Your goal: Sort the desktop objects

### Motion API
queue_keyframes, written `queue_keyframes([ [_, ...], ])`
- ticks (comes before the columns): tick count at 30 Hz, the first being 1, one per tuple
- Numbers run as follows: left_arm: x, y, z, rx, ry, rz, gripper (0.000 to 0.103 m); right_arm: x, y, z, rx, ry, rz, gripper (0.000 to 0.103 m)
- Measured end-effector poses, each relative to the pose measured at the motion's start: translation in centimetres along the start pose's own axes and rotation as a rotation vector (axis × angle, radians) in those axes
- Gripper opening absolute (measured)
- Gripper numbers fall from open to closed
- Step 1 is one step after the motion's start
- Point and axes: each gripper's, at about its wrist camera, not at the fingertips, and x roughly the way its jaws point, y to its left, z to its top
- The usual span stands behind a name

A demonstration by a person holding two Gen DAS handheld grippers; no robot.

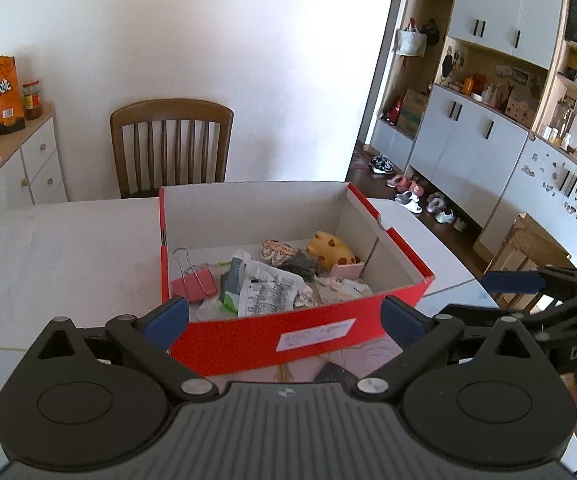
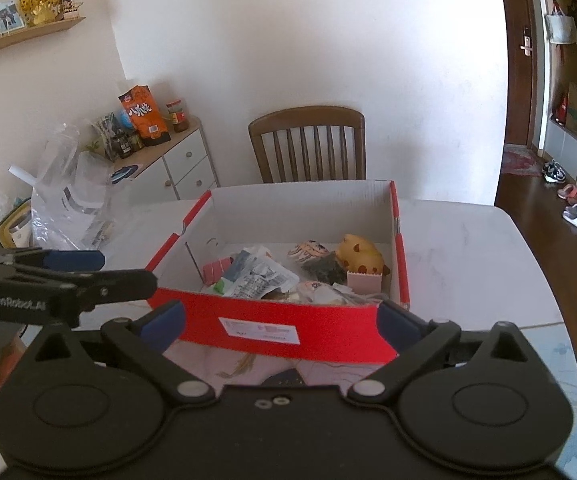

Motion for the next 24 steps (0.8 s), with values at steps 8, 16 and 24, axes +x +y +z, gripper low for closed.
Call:
queue_keyframes([
  [8, -1.7, -0.8, -1.0, 0.015, -0.011, -0.008, 0.102, -1.1, 0.2, -0.7, 0.008, -0.007, 0.014, 0.102],
  [16, -2.4, -1.2, -1.5, 0.014, -0.012, 0.046, 0.102, -1.6, 0.7, -1.2, 0.007, -0.005, 0.005, 0.102],
  [24, -1.6, -1.6, -2.6, 0.014, 0.037, 0.094, 0.102, -1.8, 0.6, -2.0, 0.028, 0.008, -0.016, 0.102],
])
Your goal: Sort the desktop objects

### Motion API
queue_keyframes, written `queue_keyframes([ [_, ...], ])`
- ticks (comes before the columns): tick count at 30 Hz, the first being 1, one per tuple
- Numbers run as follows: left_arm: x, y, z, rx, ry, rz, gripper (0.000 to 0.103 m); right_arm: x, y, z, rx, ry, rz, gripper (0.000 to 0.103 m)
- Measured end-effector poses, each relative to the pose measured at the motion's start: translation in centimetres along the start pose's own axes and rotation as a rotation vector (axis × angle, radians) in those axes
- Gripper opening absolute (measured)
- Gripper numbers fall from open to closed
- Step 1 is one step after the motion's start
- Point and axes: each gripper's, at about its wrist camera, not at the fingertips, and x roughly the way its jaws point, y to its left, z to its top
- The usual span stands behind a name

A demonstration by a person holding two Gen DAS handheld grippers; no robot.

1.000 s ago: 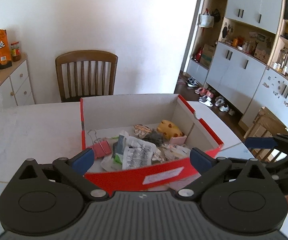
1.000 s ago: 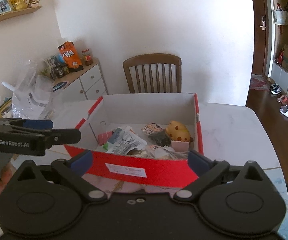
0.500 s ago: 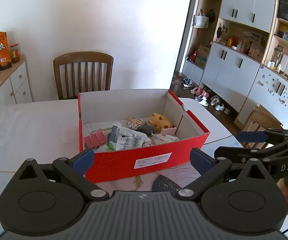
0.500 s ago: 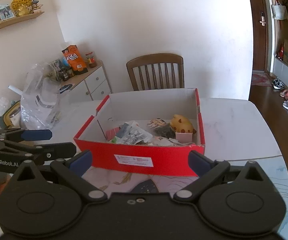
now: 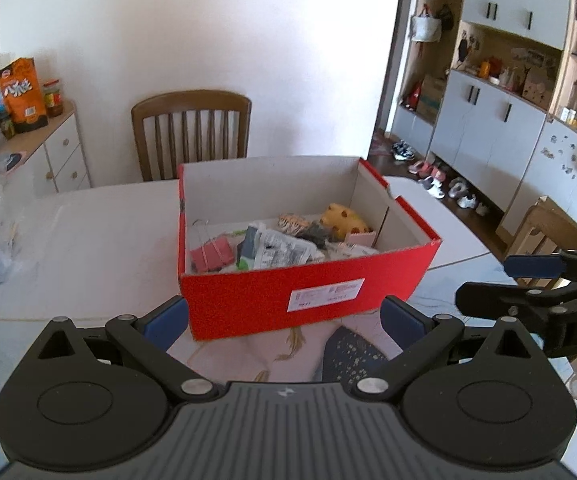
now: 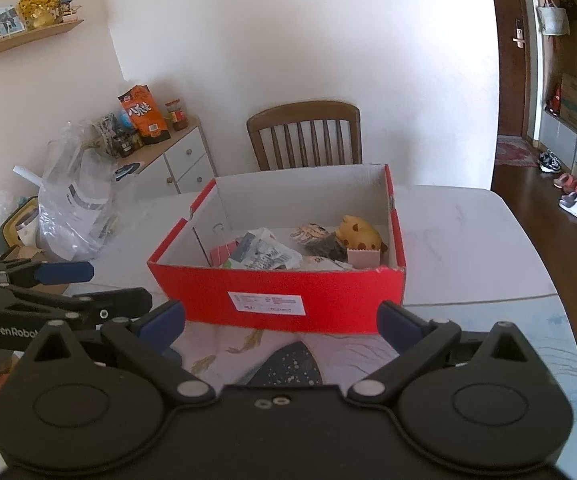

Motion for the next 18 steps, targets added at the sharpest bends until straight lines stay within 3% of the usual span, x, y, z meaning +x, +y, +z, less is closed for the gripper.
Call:
queue_keyframes([
  [8, 0.5, -0.1, -0.8, 0.019, 0.039, 0.044, 0.102, 0.1, -0.3, -0.6, 0.018, 0.014, -0.015, 0.102],
  [18, 0.9, 0.0, -1.0, 0.023, 0.062, 0.036, 0.102, 0.4, -0.2, -1.2, 0.028, 0.035, -0.026, 0.102],
])
